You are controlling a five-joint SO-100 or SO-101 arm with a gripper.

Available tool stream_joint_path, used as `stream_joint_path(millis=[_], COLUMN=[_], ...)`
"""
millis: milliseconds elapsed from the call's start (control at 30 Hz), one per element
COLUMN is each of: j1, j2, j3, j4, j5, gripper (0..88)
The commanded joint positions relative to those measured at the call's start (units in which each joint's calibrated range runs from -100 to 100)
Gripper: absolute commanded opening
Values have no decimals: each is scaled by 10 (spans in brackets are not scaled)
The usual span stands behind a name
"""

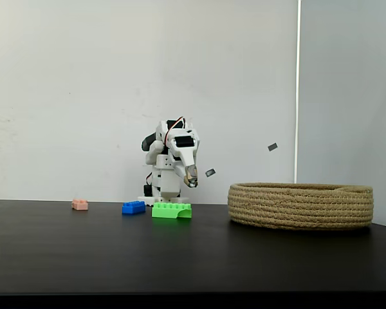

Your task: Place the lego blocks in the tray

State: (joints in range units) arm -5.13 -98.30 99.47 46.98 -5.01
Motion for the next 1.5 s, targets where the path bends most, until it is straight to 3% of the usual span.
stream_joint_path(millis=[0, 1467], j1=[3, 9], j2=[-7, -7], j3=[5, 5], j4=[1, 3], j5=[3, -3], gripper=[2, 2])
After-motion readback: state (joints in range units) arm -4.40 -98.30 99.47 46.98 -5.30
